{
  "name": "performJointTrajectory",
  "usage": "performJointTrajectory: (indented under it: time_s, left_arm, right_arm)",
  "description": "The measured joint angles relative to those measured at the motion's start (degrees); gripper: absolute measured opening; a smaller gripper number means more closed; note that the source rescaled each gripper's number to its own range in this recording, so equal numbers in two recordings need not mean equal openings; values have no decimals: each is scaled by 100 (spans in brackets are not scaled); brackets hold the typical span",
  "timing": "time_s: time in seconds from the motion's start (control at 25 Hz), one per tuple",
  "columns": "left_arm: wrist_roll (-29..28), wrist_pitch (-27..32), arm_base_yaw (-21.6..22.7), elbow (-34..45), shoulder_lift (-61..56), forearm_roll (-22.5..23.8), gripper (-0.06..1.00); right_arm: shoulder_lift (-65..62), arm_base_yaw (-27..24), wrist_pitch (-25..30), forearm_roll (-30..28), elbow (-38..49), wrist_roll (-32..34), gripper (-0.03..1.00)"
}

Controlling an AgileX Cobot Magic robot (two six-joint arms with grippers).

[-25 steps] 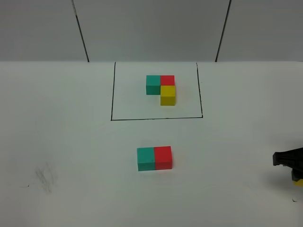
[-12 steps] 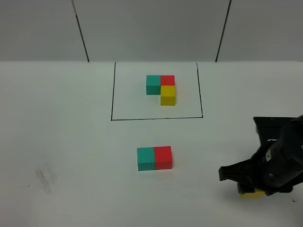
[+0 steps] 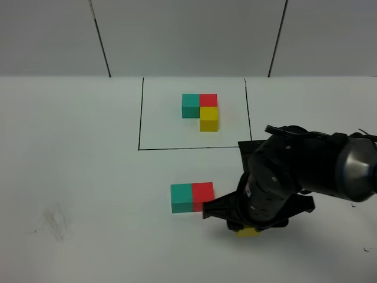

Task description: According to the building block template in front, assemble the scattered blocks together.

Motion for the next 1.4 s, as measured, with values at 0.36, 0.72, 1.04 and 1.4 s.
performJointTrajectory:
  time_s: [0.36,0.72,1.04,1.4]
  left_arm:
    - [0,0,0,0,0,0,81]
    - [0,0,0,0,0,0,81]
    - [0,0,0,0,0,0,81]
    - [0,0,0,0,0,0,81]
  right_arm:
    - [469,333,14,470,-591,472,5]
    - [1130,548,177,237,-1103,496,5]
    - [1496,597,548,-123,-1613,496,5]
    - [1547,604,575,-188,-1866,472,5]
